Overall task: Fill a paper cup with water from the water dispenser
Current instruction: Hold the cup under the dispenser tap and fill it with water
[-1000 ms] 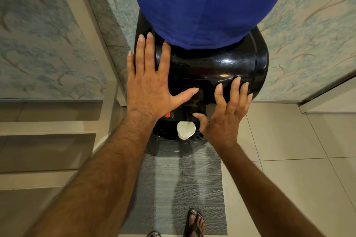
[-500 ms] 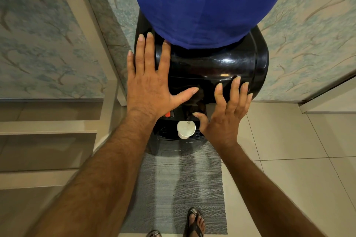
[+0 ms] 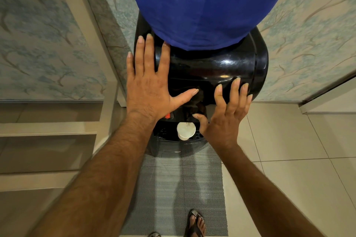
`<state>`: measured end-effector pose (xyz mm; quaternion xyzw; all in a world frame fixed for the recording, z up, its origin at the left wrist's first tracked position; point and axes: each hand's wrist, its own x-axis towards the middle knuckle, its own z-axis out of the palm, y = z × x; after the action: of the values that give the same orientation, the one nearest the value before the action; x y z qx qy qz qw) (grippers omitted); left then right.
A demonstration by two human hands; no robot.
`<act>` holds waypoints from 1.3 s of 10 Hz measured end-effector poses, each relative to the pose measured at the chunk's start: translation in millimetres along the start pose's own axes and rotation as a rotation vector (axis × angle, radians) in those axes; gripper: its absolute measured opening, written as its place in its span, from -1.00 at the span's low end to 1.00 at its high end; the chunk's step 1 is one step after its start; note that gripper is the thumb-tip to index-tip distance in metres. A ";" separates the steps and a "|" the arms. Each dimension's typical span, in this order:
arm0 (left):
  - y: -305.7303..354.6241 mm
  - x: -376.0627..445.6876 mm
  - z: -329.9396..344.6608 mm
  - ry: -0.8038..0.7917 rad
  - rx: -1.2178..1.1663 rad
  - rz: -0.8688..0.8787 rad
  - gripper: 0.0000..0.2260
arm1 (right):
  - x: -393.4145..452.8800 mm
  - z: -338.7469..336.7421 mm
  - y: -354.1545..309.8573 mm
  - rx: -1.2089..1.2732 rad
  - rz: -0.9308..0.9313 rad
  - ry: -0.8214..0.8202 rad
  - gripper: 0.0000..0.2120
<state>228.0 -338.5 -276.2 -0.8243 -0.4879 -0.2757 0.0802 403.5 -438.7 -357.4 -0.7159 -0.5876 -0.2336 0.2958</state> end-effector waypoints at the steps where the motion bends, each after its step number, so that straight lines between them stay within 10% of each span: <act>1: -0.1 -0.2 -0.5 -0.005 0.001 0.000 0.04 | -0.1 0.1 0.2 0.002 0.001 -0.004 -0.20; 13: -0.3 -0.5 0.9 0.002 -0.005 -0.004 0.04 | -1.0 0.1 1.7 0.005 0.017 -0.014 -0.13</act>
<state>227.9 -338.3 -277.2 -0.8232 -0.4888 -0.2782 0.0781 405.0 -439.6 -358.4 -0.7217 -0.5844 -0.2244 0.2955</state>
